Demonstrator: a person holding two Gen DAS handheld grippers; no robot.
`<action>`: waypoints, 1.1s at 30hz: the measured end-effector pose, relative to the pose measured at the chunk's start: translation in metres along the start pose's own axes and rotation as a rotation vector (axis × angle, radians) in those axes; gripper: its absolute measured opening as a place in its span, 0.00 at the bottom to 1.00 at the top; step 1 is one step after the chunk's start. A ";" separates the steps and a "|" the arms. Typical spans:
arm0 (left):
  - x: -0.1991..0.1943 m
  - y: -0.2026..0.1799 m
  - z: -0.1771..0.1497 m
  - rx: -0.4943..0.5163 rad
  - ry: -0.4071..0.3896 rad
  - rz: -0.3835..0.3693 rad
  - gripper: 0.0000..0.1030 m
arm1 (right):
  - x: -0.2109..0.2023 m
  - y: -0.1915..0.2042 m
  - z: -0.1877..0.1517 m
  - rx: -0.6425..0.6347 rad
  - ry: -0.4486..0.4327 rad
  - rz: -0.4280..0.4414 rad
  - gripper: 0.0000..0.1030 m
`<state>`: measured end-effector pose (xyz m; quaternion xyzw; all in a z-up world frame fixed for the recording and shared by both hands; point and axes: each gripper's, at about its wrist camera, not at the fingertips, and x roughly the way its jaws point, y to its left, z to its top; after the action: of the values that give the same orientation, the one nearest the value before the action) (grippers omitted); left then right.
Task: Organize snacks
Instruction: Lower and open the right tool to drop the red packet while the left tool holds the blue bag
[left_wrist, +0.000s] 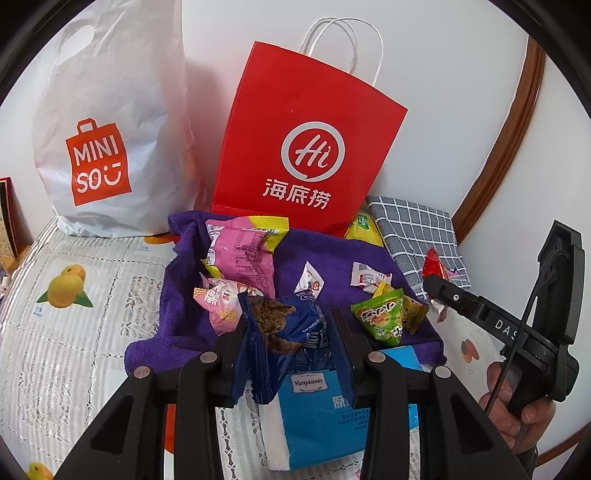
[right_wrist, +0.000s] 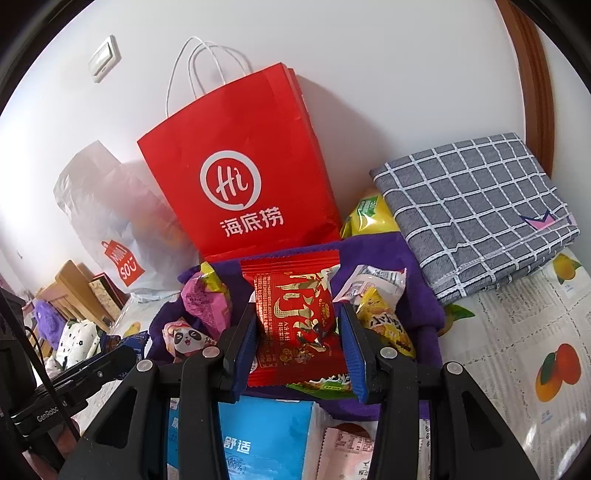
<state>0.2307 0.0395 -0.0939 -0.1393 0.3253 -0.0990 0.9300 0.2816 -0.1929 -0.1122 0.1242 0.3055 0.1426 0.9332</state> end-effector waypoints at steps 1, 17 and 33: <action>0.000 0.000 0.000 0.002 0.002 -0.001 0.36 | 0.001 0.002 -0.001 -0.003 0.006 0.006 0.42; -0.013 -0.003 0.019 0.016 -0.017 0.022 0.36 | 0.021 0.036 0.014 -0.072 0.077 0.034 0.42; 0.002 -0.012 0.055 0.055 0.027 0.067 0.36 | 0.040 0.040 0.050 -0.133 0.118 0.024 0.42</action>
<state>0.2659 0.0379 -0.0501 -0.1012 0.3397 -0.0785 0.9318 0.3350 -0.1495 -0.0819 0.0569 0.3481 0.1808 0.9181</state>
